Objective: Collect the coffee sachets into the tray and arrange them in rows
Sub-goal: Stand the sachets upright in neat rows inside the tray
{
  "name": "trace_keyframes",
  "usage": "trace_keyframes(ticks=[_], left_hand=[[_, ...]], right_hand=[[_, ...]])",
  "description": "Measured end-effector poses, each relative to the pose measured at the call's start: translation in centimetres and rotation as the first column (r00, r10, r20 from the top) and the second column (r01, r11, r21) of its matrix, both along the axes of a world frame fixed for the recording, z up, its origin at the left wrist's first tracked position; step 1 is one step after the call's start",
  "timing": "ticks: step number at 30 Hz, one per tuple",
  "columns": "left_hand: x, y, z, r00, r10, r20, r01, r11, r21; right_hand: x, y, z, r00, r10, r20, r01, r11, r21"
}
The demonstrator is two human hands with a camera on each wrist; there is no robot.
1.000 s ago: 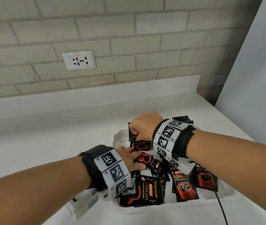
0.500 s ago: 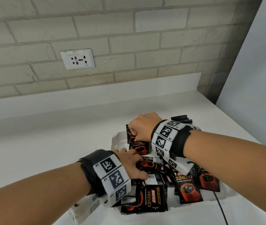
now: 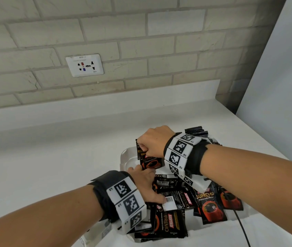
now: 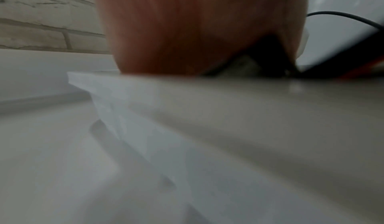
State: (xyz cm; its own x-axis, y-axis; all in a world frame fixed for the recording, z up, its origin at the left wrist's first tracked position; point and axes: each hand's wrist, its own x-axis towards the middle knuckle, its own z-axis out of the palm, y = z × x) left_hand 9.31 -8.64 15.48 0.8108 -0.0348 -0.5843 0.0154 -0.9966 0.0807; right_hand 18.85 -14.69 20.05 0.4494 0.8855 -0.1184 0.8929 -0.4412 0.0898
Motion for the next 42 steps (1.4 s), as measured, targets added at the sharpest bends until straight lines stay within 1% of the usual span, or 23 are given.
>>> trace_keyframes(ticks=[7, 12, 16, 17, 19, 21, 24, 27, 29, 31, 35, 37, 42], left_hand=[[-0.4, 0.2, 0.8, 0.998, 0.058, 0.038, -0.055, 0.996, -0.064], [-0.7, 0.3, 0.9, 0.997, 0.052, 0.057, -0.046, 0.993, -0.107], [-1.1, 0.1, 1.5, 0.995, 0.078, 0.068, -0.069, 0.989, -0.133], [-1.0, 0.1, 1.6, 0.994, 0.086, 0.064, -0.077, 0.987, -0.138], [-0.9, 0.1, 1.9, 0.994, 0.1, 0.052, -0.091, 0.984, -0.156], [-0.8, 0.2, 2.1, 0.994, 0.105, 0.037, -0.097, 0.981, -0.166], [-0.7, 0.5, 2.4, 0.99, 0.137, 0.025, -0.129, 0.97, -0.205], [-0.4, 1.4, 2.6, 0.979, 0.202, 0.007, -0.19, 0.934, -0.302], [-0.1, 2.0, 2.9, 0.973, 0.232, -0.013, -0.221, 0.907, -0.357], [0.1, 2.6, 3.4, 0.972, 0.236, 0.0, -0.22, 0.904, -0.367], [0.8, 3.7, 4.5, 0.967, 0.236, 0.091, -0.19, 0.914, -0.358], [1.2, 4.0, 4.8, 0.958, 0.257, 0.127, -0.195, 0.909, -0.368], [1.7, 4.0, 4.7, 0.96, 0.226, 0.168, -0.16, 0.928, -0.336]], right_hand=[[-0.3, 0.0, 0.4, 0.999, -0.01, -0.038, 0.01, 1.0, 0.016], [-0.2, -0.4, 1.8, 0.979, -0.077, -0.19, 0.083, 0.996, 0.022], [-0.1, -2.0, 3.2, 0.95, -0.108, -0.292, 0.152, 0.98, 0.132], [-0.2, -2.6, 3.4, 0.937, -0.108, -0.332, 0.157, 0.98, 0.123], [-0.6, -3.7, 3.3, 0.905, -0.13, -0.405, 0.146, 0.989, 0.009], [-1.2, -4.4, 2.6, 0.889, -0.159, -0.429, 0.109, 0.984, -0.14], [-1.9, -4.4, 1.2, 0.913, -0.14, -0.384, 0.019, 0.953, -0.302], [-2.1, -3.7, -0.2, 0.931, -0.15, -0.333, 0.0, 0.911, -0.413], [-2.2, -3.0, -0.9, 0.939, -0.165, -0.303, 0.009, 0.889, -0.457], [-2.1, -2.5, -1.5, 0.935, -0.185, -0.302, 0.014, 0.872, -0.489], [-1.8, -1.9, -2.6, 0.871, -0.264, -0.414, 0.026, 0.866, -0.499], [-2.1, -1.7, -3.1, 0.853, -0.286, -0.436, 0.022, 0.855, -0.518], [-2.9, -1.8, -3.1, 0.87, -0.29, -0.399, 0.054, 0.86, -0.507]])
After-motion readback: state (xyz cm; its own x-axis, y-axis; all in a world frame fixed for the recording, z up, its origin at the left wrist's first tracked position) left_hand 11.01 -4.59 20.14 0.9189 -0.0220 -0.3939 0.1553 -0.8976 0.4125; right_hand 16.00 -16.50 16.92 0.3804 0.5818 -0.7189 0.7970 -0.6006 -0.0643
